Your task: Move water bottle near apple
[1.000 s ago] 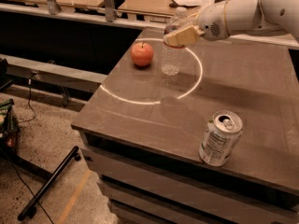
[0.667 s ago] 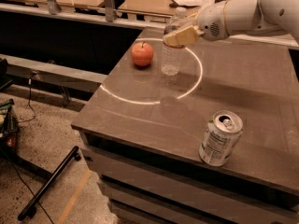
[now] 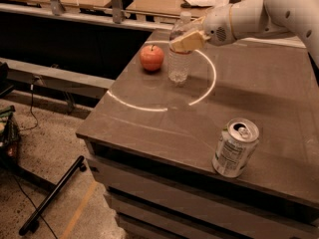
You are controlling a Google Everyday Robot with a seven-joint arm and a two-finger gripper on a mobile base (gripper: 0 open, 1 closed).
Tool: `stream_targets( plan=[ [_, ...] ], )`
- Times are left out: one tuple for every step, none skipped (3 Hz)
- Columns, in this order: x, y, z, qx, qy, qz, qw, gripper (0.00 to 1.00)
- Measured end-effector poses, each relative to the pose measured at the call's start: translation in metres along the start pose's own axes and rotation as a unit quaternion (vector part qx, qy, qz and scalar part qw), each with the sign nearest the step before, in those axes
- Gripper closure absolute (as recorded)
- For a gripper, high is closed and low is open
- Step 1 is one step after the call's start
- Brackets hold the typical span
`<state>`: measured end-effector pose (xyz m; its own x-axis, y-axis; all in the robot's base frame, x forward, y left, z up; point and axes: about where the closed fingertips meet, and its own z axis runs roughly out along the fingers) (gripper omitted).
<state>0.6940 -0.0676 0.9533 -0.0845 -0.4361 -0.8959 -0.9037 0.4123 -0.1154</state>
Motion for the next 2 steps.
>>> stream_targets(
  plan=[
    [-0.0097,0.0024,0.0042,-0.005,-0.002,-0.009,0.9999,0.23],
    [-0.0099,0.0029,0.0059,-0.004,0.002,-0.009,0.9999,0.02]
  ],
)
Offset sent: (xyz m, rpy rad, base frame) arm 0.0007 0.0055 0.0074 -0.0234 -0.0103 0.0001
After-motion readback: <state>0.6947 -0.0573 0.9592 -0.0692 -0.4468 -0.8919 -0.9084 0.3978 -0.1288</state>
